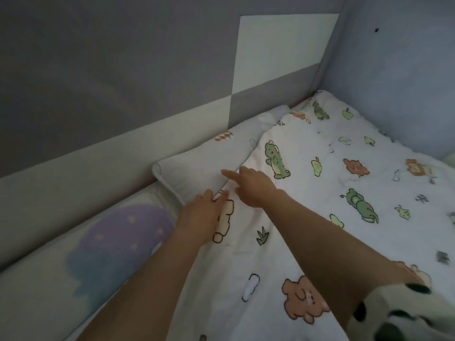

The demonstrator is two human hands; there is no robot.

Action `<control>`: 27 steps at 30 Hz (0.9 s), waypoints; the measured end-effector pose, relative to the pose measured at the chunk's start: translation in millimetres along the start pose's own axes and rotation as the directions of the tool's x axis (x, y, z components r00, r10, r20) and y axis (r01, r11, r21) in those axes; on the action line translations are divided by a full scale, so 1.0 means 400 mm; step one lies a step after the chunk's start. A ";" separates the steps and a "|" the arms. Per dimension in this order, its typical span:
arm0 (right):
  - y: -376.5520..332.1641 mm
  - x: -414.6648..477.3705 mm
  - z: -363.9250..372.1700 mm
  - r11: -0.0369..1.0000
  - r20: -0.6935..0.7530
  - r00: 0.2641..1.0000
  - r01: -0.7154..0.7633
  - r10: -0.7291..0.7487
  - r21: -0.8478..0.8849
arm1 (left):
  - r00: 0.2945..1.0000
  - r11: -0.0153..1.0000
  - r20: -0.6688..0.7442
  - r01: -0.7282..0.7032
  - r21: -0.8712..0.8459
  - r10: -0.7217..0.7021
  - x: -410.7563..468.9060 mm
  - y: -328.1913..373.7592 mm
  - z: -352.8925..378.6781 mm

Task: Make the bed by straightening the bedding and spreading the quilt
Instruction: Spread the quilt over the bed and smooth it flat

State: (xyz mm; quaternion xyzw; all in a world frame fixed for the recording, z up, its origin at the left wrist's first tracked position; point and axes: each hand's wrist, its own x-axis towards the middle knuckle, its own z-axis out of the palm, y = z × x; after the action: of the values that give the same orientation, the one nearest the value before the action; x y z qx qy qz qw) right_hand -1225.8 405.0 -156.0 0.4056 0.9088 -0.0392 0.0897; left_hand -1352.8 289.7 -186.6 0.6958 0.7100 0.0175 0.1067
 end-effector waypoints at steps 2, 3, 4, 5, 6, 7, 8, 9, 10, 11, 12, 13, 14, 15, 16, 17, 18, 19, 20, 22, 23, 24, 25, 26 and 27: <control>-0.048 0.012 -0.006 0.997 0.056 0.996 -0.062 0.064 -0.039 | 0.999 0.998 0.007 -0.051 -0.020 0.051 -0.018 -0.033 -0.005; -0.072 0.023 -0.010 0.994 0.068 0.993 -0.092 0.095 -0.055 | 0.997 0.997 0.007 -0.073 -0.039 0.074 -0.021 -0.055 -0.004; -0.085 0.032 -0.018 0.991 0.082 0.989 -0.116 0.122 -0.071 | 0.996 0.995 0.015 -0.087 -0.058 0.088 -0.021 -0.067 -0.001; -0.091 0.033 -0.017 0.988 0.079 0.988 -0.129 0.136 -0.082 | 0.994 0.991 0.023 -0.109 -0.074 0.111 -0.030 -0.067 -0.001; -0.099 0.047 -0.025 0.984 0.080 0.985 -0.143 0.152 -0.107 | 0.991 0.988 0.036 -0.123 -0.097 0.128 -0.019 -0.084 -0.002; -0.107 0.052 -0.027 0.983 0.076 0.986 -0.140 0.150 -0.123 | 0.990 0.986 0.054 -0.127 -0.104 0.133 -0.016 -0.094 0.002; -0.111 0.057 -0.033 0.979 0.077 0.983 -0.154 0.165 -0.133 | 0.985 0.984 0.086 -0.137 -0.117 0.148 -0.006 -0.106 0.008; -0.117 0.062 -0.040 0.978 0.082 0.983 -0.155 0.167 -0.140 | 0.981 0.981 0.110 -0.143 -0.133 0.158 0.000 -0.111 0.011; -0.117 0.063 -0.042 0.974 0.105 0.975 -0.181 0.195 -0.134 | 0.975 0.974 0.125 -0.161 -0.159 0.182 0.007 -0.112 0.016; -0.118 0.060 -0.041 0.975 0.108 0.974 -0.187 0.200 -0.121 | 0.974 0.969 0.123 -0.164 -0.184 0.189 0.000 -0.108 0.015; -0.118 0.065 -0.040 0.972 0.110 0.970 -0.206 0.218 -0.109 | 0.974 0.961 0.124 -0.157 -0.227 0.188 0.003 -0.111 0.013; -0.117 0.071 -0.041 0.971 0.109 0.967 -0.220 0.230 -0.098 | 0.980 0.946 0.108 -0.130 -0.297 0.168 0.012 -0.118 0.011; -0.119 0.076 -0.045 0.968 0.099 0.965 -0.234 0.243 -0.088 | 0.983 0.932 0.096 -0.113 -0.344 0.154 0.023 -0.131 0.009; -0.122 0.083 -0.049 0.968 0.082 0.966 -0.238 0.244 -0.075 | 0.986 0.927 0.082 -0.108 -0.359 0.146 0.033 -0.145 0.004; -0.125 0.094 -0.055 0.969 0.055 0.968 -0.240 0.243 -0.061 | 0.985 0.939 0.070 -0.125 -0.320 0.155 0.046 -0.161 0.000; -0.131 0.110 -0.063 0.972 0.021 0.973 -0.231 0.232 -0.042 | 0.981 0.955 0.067 -0.159 -0.252 0.181 0.060 -0.182 -0.005; -0.139 0.132 -0.071 0.975 -0.011 0.975 -0.221 0.220 -0.022 | 0.977 0.961 0.067 -0.183 -0.206 0.200 0.076 -0.208 -0.015; -0.148 0.152 -0.082 0.980 -0.055 0.978 -0.199 0.199 0.004 | 0.979 0.965 0.056 -0.180 -0.189 0.194 0.089 -0.232 -0.030; -0.158 0.182 -0.092 0.982 -0.097 0.978 -0.184 0.186 0.032 | 0.982 0.969 0.040 -0.174 -0.176 0.183 0.107 -0.266 -0.045; -0.175 0.234 -0.106 0.983 -0.189 0.965 -0.168 0.179 0.073 | 0.988 0.977 -0.012 -0.151 -0.152 0.151 0.139 -0.319 -0.076; -0.181 0.254 -0.111 0.980 -0.218 0.957 -0.176 0.193 0.094 | 0.991 0.977 -0.034 -0.133 -0.165 0.129 0.156 -0.338 -0.088; -0.185 0.268 -0.113 0.976 -0.226 0.952 -0.186 0.207 0.110 | 0.994 0.978 -0.034 -0.107 -0.179 0.102 0.170 -0.351 -0.094; -0.185 0.278 -0.111 0.975 -0.210 0.954 -0.191 0.212 0.115 | 0.996 0.980 -0.019 -0.087 -0.181 0.085 0.182 -0.357 -0.096; -0.181 0.281 -0.107 0.974 -0.175 0.961 -0.196 0.213 0.111 | 0.997 0.983 -0.004 -0.081 -0.162 0.081 0.191 -0.355 -0.094; -0.175 0.283 -0.099 0.974 -0.131 0.969 -0.196 0.209 0.111 | 0.996 0.987 0.005 -0.090 -0.130 0.091 0.198 -0.354 -0.085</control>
State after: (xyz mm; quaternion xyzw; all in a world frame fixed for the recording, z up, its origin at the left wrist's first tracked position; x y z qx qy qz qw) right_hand -1357.1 446.7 -139.2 0.5020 0.8637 -0.0452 0.0083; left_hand -1498.7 368.2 -188.0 0.7191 0.6745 0.0646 0.1544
